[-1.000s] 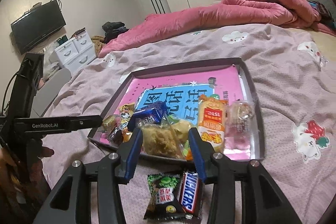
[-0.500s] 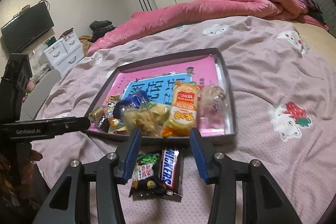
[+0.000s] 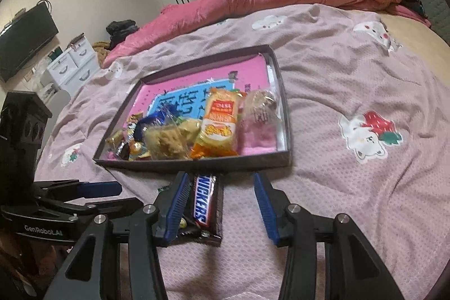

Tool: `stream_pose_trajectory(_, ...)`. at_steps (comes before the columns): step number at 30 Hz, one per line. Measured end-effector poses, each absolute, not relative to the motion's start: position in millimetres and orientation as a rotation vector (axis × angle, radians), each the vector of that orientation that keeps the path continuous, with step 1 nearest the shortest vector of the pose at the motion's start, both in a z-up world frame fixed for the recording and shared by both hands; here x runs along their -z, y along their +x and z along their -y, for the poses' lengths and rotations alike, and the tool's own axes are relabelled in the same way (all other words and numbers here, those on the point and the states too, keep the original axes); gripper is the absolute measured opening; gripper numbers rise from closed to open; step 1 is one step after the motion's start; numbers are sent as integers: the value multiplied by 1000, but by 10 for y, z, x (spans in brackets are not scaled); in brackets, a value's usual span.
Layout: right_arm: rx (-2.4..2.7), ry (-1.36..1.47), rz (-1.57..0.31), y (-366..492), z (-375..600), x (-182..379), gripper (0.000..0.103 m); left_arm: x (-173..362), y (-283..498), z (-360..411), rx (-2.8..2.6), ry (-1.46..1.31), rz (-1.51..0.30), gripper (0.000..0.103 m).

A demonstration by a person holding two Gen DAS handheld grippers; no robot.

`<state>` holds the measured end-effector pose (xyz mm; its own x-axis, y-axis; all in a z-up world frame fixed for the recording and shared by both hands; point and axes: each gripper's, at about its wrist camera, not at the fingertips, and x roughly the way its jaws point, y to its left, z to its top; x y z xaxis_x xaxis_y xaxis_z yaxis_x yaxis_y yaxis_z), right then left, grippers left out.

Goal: Organize snacks
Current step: 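Grasp the green pea snack bag with the left tool while the right tool grasps the Snickers bar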

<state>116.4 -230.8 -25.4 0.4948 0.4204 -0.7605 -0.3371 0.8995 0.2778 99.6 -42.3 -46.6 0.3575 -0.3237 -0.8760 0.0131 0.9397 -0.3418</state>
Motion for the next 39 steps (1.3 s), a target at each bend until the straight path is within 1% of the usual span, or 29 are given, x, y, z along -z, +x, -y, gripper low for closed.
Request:
stream_pose_trajectory(19, -467, 40, -1045, 1146, 2339, 446, 48, 795, 1343, 683, 198, -389, -1298, 75)
stream_pose_trajectory(21, -467, 37, -1054, 1148, 2326, 466, 48, 808, 1354, 696, 191, -379, -1303, 71)
stream_pose_trajectory(23, -472, 31, -1058, 1149, 2298, 481, 48, 821, 1364, 708, 185, -366, -1308, 60)
stream_pose_trajectory(25, -478, 23, -1062, 1149, 2260, 494, 48, 832, 1368, 706, 184, -356, -1313, 51)
stream_pose_trajectory(28, -491, 5, -1072, 1146, 2174, 523, 49, 831, 1364, 700, 192, -343, -1320, 45)
stream_pose_trajectory(31, -505, -33, -1075, 1128, 2046, 559, 49, 808, 1315, 635, 193, -332, -1316, 43)
stream_pose_trajectory(37, -500, -103, -1050, 1141, 1831, 639, 49, 768, 1194, 446, 187, -321, -1284, 41)
stream_pose_trajectory(38, -498, -118, -1043, 1146, 1799, 653, 47, 770, 1187, 423, 187, -327, -1284, 41)
stream_pose_trajectory(39, -497, -130, -1043, 1150, 1776, 669, 36, 764, 1182, 407, 187, -332, -1280, 41)
